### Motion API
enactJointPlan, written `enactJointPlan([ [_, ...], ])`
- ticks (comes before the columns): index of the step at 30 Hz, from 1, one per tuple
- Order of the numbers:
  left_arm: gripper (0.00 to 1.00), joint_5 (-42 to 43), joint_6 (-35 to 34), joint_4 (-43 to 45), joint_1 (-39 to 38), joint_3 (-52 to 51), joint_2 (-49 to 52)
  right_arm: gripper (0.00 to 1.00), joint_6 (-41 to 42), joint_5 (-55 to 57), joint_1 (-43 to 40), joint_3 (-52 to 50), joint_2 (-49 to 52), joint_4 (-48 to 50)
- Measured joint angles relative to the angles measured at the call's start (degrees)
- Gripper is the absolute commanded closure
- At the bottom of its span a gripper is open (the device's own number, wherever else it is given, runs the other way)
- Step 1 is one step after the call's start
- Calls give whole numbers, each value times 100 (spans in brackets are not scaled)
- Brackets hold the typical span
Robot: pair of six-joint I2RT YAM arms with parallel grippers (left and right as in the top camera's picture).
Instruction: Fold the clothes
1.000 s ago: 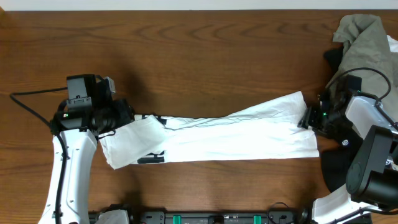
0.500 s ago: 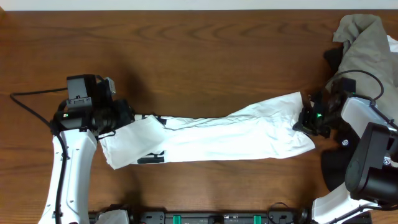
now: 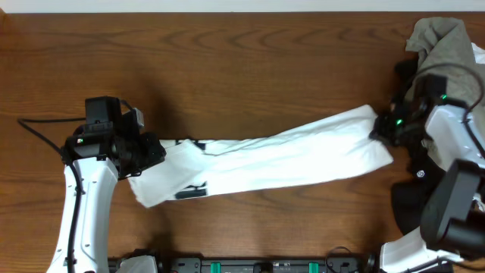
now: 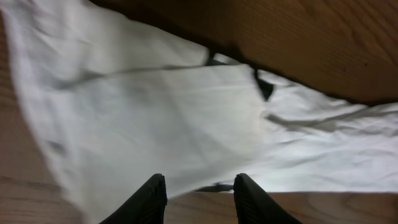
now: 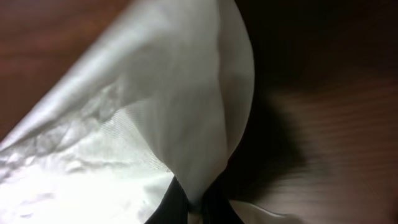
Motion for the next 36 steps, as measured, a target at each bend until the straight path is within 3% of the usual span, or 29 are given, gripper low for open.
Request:
enactJointPlan([
  [8,66,-162,0,-2,0,0,0,99,22,667,2,1397,-282,-1038],
  [15,66,-284,0,-4,0,0,0,99,48,857,350,1537,-282,-1379],
  [29,66,-304,0,-90,0,0,0,99,820,1196,3049,1537,-275,-1215],
  [36,66,-302,0,-118,0,0,0,99,1163,1427,3995,1543,120,-1202],
])
